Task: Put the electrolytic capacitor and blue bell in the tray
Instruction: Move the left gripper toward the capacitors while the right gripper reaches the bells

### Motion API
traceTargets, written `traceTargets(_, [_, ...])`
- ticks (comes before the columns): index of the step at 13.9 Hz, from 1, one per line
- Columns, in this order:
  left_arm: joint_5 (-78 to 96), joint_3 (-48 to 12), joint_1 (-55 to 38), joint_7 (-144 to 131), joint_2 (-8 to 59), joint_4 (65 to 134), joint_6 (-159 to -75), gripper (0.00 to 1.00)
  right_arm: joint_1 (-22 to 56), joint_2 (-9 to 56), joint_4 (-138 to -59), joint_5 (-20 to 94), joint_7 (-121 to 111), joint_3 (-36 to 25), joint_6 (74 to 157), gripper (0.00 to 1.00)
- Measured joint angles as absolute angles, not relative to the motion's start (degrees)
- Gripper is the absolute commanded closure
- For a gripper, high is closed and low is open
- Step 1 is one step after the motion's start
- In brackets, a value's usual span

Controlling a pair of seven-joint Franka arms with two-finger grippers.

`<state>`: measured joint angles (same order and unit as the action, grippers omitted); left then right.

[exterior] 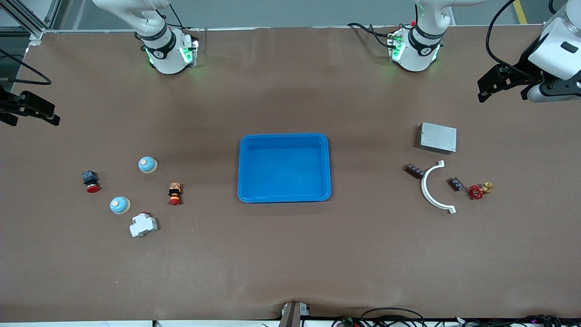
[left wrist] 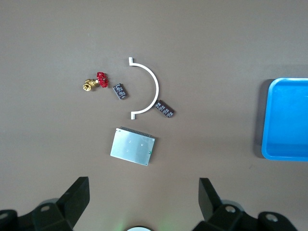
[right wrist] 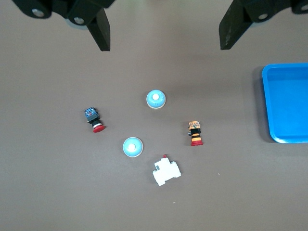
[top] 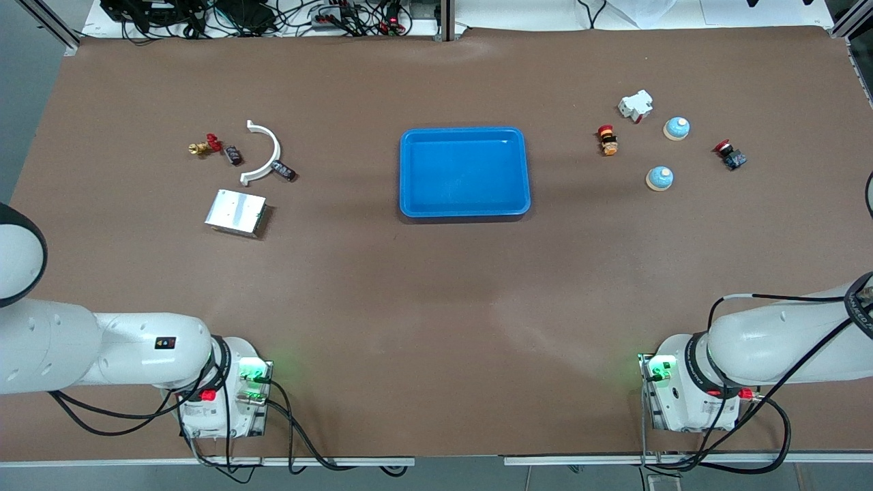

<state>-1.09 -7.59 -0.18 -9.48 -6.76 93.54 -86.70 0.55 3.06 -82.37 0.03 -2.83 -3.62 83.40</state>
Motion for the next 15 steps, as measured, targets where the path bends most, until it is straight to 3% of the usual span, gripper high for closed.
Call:
traceTargets(10, [-1.1,-7.7,-0.6,-10.6,-4.0,93.7,-86.0,0.00,0.6,3.1,-82.4,0.0,-2.8,-3.6,83.4,0.00])
traceTargets(15, [-1.1,-8.2,-0.8,-16.3,-1.6,102.5,-94.5,0.00,0.6,3.2,-82.4,0.0,-2.8,-3.5,83.4,0.00])
